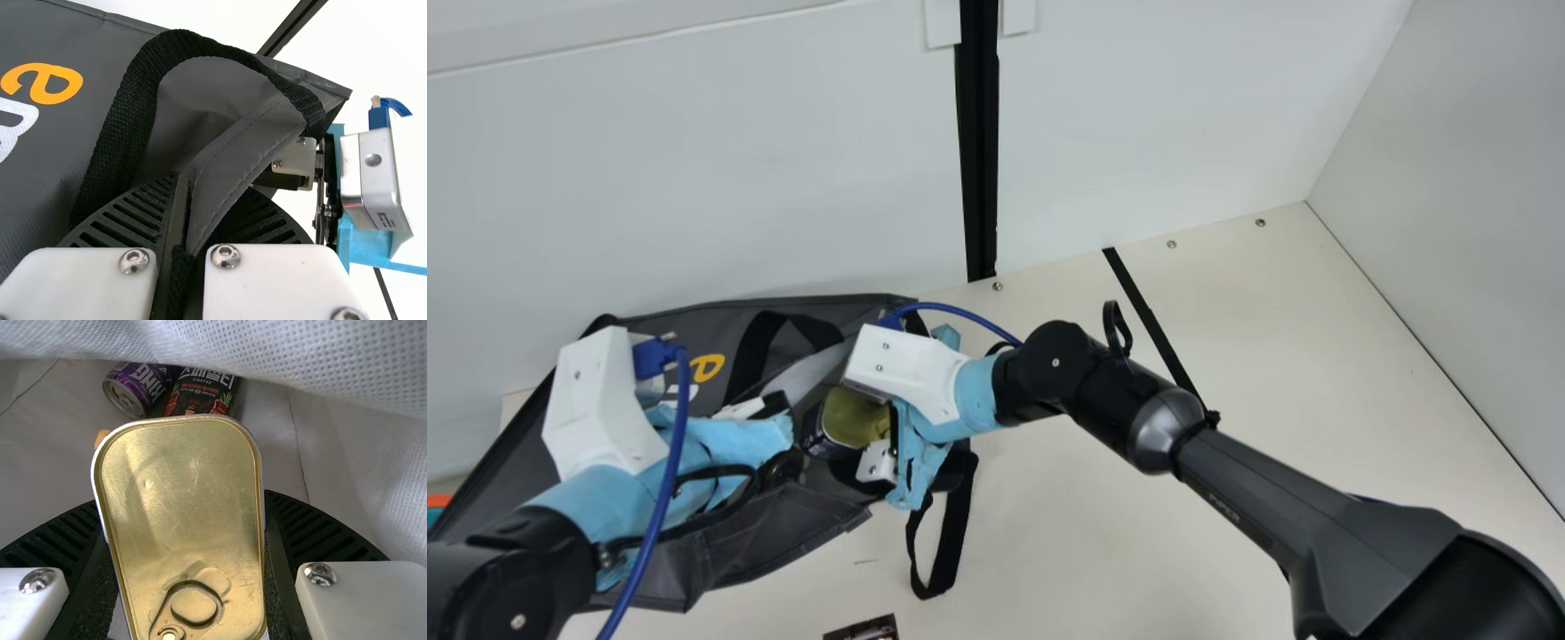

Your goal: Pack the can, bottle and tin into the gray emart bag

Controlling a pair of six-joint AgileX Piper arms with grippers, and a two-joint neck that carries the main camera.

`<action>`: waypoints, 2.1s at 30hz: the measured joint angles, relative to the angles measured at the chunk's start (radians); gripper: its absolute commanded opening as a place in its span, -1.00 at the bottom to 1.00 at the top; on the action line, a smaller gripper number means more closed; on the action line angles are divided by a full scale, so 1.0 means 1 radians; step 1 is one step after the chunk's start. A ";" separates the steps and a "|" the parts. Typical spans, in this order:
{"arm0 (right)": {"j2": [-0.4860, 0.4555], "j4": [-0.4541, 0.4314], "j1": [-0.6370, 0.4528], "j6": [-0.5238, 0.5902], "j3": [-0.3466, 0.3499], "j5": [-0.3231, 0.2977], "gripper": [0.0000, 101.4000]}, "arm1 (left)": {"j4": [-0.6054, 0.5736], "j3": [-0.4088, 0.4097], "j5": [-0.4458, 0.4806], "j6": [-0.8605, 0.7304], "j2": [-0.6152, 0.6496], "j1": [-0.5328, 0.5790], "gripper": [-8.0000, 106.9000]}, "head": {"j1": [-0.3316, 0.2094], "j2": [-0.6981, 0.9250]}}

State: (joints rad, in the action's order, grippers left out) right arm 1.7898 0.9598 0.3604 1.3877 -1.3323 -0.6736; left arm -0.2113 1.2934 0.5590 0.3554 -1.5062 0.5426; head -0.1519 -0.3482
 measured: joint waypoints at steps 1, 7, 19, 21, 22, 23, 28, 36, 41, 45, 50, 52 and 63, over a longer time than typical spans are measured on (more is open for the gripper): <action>0.004 0.001 0.000 0.001 -0.003 0.004 -1.00 | 0.000 0.000 0.000 0.000 0.000 0.000 -0.68 | 0.000 0.002; 0.025 0.010 0.004 0.006 -0.024 0.005 -1.00 | 0.000 0.000 0.000 0.000 0.000 0.000 -0.68 | 0.000 0.000; 0.038 0.009 0.003 0.011 -0.033 0.015 -0.26 | 0.000 0.000 0.000 0.000 0.000 0.000 -0.68 | 0.000 0.000; 0.038 0.009 0.002 0.013 -0.033 0.017 -0.13 | 0.000 0.000 0.000 0.000 0.000 0.000 -0.68 | 0.000 0.000; 0.038 0.009 0.002 0.014 -0.032 0.017 -0.06 | 0.000 0.000 0.000 0.000 0.000 0.000 -0.68 | 0.000 0.000; 0.038 0.009 0.002 0.014 -0.032 0.019 0.00 | 0.000 0.000 0.000 0.000 0.000 0.000 -0.68 | 0.000 0.000; 0.036 0.008 0.002 0.017 -0.027 0.022 0.33 | 0.000 0.000 0.000 0.000 0.000 0.000 -0.68 | 0.000 0.000; 0.027 0.012 0.003 0.024 -0.018 0.026 0.79 | 0.000 0.000 0.002 0.000 0.000 0.000 -0.68 | 0.000 0.000; 0.013 0.009 0.002 0.024 -0.010 0.025 0.79 | 0.000 0.000 0.002 0.000 0.000 0.000 -0.68 | 0.000 0.000; 0.000 0.007 -0.003 0.024 0.001 0.021 0.79 | 0.000 0.000 0.002 0.000 0.000 0.000 -0.68 | 0.000 0.000; -0.027 0.004 -0.014 0.022 0.021 0.021 0.79 | 0.000 0.000 0.002 0.000 0.000 0.000 -0.68 | 0.000 0.000; -0.038 0.001 -0.017 0.021 0.030 0.018 0.79 | 0.000 0.000 0.002 0.000 0.000 0.000 -0.68 | 0.000 0.000; -0.116 -0.012 -0.043 0.017 0.093 0.011 0.79 | 0.000 0.000 0.002 0.000 0.000 0.000 -0.68 | 0.002 0.000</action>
State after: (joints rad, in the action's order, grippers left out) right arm 1.6739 0.9480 0.3171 1.4049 -1.2389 -0.6624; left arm -0.2113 1.2934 0.5608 0.3554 -1.5062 0.5426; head -0.1503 -0.3482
